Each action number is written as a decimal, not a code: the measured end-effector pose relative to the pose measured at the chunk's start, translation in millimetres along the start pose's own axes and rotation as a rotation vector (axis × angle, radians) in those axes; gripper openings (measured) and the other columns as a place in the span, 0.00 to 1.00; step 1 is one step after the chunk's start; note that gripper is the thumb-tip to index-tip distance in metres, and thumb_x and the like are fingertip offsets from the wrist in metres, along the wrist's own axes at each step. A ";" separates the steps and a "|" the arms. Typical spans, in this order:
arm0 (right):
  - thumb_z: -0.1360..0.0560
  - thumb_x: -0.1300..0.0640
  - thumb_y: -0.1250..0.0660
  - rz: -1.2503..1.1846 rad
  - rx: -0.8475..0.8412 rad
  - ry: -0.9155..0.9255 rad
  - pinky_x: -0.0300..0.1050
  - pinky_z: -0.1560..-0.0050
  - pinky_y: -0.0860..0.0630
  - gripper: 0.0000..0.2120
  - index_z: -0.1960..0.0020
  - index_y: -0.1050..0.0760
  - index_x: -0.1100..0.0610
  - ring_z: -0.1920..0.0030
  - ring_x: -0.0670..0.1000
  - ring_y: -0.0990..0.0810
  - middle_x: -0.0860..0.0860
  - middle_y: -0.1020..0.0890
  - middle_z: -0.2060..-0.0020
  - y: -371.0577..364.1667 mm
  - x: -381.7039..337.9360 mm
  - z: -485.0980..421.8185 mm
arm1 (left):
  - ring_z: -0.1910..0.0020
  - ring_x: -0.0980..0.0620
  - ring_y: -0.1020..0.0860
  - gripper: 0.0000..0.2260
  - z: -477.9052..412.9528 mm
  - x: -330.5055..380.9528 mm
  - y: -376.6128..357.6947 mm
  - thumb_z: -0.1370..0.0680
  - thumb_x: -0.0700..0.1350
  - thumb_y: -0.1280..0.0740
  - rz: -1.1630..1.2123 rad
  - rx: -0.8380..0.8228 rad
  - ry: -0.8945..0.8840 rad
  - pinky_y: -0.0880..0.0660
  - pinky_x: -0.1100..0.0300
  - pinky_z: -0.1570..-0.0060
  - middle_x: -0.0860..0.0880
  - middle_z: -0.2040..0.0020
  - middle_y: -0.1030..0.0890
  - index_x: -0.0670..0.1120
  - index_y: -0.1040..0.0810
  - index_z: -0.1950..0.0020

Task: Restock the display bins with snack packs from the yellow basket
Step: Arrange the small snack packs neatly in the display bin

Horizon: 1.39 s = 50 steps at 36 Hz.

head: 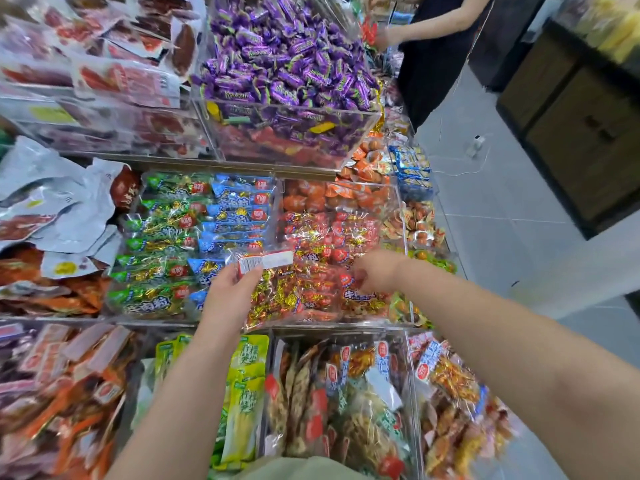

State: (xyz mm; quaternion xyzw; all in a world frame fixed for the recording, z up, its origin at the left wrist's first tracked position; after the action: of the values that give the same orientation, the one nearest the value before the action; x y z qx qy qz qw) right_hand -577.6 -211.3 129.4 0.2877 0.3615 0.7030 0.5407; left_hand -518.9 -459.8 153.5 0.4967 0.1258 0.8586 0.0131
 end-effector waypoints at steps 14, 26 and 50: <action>0.24 0.52 0.35 -0.006 -0.070 -0.089 0.44 0.53 0.23 0.15 0.37 0.25 0.52 0.48 0.53 0.21 0.50 0.20 0.47 -58.4 1.4 -17.0 | 0.70 0.55 0.31 0.05 0.8 2.0 -10.5 0.20 0.52 0.36 0.012 -0.026 -0.065 0.31 0.57 0.69 0.59 0.71 0.26 0.54 0.23 0.52; 0.27 0.59 0.36 -0.026 0.230 0.030 0.54 0.25 0.54 0.39 0.23 0.55 0.57 0.24 0.57 0.53 0.56 0.51 0.24 -52.3 -8.9 -9.6 | 0.56 0.40 0.21 0.08 -0.5 8.6 -15.5 0.20 0.51 0.36 -0.006 -0.038 -0.061 0.31 0.33 0.41 0.48 0.55 0.20 0.49 0.23 0.44; 0.30 0.36 0.33 0.118 0.023 0.015 0.66 0.31 0.66 0.59 0.35 0.84 0.50 0.33 0.60 0.78 0.59 0.80 0.35 -56.9 -1.8 -44.3 | 0.45 0.51 0.20 0.08 -16.1 -12.5 -31.6 0.21 0.57 0.37 0.142 -0.058 0.086 0.24 0.50 0.47 0.55 0.45 0.17 0.60 0.22 0.45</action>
State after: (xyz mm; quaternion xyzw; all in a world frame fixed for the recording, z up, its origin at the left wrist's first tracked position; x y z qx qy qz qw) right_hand -581.0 -213.0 57.3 0.3094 0.3560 0.7315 0.4924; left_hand -529.5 -434.4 128.0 0.4665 0.0658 0.8812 -0.0386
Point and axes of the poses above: each hand's wrist, its own z-axis away from the middle knuckle, its own y-axis out of the back of the hand, x = y × z, the point moved 9 cm from there along -z, towards the middle knuckle
